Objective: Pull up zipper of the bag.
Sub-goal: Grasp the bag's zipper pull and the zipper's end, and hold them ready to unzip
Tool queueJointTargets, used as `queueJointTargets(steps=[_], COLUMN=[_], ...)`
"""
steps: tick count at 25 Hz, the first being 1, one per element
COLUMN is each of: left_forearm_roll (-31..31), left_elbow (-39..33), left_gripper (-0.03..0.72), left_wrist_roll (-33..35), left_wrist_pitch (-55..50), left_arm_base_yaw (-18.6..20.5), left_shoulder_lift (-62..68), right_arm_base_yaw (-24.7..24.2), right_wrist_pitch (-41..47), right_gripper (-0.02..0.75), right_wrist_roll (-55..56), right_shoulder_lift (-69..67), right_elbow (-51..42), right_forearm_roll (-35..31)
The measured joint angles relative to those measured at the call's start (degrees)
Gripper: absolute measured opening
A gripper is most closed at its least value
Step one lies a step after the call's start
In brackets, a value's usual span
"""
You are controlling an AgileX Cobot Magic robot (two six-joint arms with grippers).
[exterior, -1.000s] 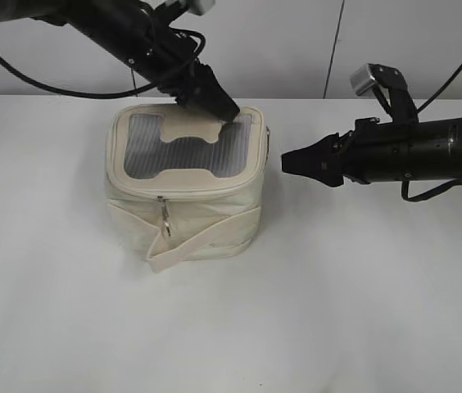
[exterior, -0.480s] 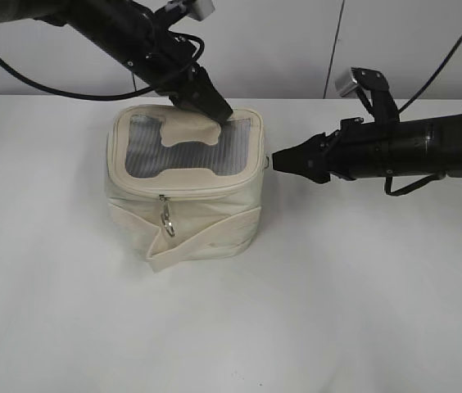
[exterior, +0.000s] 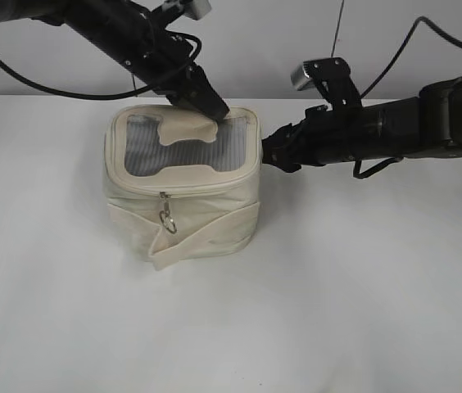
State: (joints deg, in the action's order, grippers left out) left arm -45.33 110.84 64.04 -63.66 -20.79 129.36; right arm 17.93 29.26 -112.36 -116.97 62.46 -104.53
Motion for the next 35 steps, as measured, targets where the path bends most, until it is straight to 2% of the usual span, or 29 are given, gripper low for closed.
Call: queueJointTargets(steps=[3,4,6,8,9,13,23,26,28,30,33,35], left_forearm_roll=[-0.1,-0.2,-0.3,-0.3,-0.3,-0.4,-0.5,-0.5,0.2,0.3,0.9,1.4], left_elbow=[0.0,0.0,0.0,0.0,0.0,0.0,0.0,-0.1,-0.1,-0.1,-0.1,-0.1], left_gripper=[0.05,0.05,0.049,0.048,0.048,0.048,0.047,0.047,0.047,0.047,0.047,0.047], left_wrist_roll=[-0.2,-0.2,-0.2,-0.2,-0.2,-0.6,-3.9,-6.8,-8.5,-9.7,-11.3,-11.3], left_wrist_pitch=[0.1,0.1,0.1,0.1,0.1,0.2,0.9,2.2,3.2,3.8,4.4,4.7], left_arm_base_yaw=[0.0,0.0,0.0,0.0,0.0,0.0,-0.4,-0.5,-0.7,-1.1,-2.1,-2.8], left_shoulder_lift=[0.0,0.0,0.0,0.0,0.0,0.0,0.0,0.0,0.0,0.0,-0.1,-0.1], right_arm_base_yaw=[0.8,1.0,1.4,1.5,1.5,0.4,-0.6,0.5,3.4,8.9,17.6,21.2], right_wrist_pitch=[-1.7,-2.1,-2.1,-2.1,-2.2,-2.4,-2.0,1.0,1.6,0.9,-4.5,-7.5], right_gripper=[0.342,0.283,0.106,0.024,0.011,0.008,0.008,0.008,0.008,0.008,0.008,0.008], right_wrist_roll=[0.1,0.2,0.7,3.4,5.4,8.8,9.8,10.7,13.1,15.4,16.6,18.1], right_shoulder_lift=[-3.0,-3.5,-4.0,-4.0,-4.0,-1.5,11.4,15.6,17.5,17.9,16.8,14.9], right_elbow=[3.0,3.6,4.0,4.3,4.3,1.3,-15.0,-18.8,-20.1,-20.1,-17.2,-13.5], right_forearm_roll=[0.0,0.0,0.2,2.1,3.6,5.9,3.5,4.0,5.2,5.1,1.9,1.3])
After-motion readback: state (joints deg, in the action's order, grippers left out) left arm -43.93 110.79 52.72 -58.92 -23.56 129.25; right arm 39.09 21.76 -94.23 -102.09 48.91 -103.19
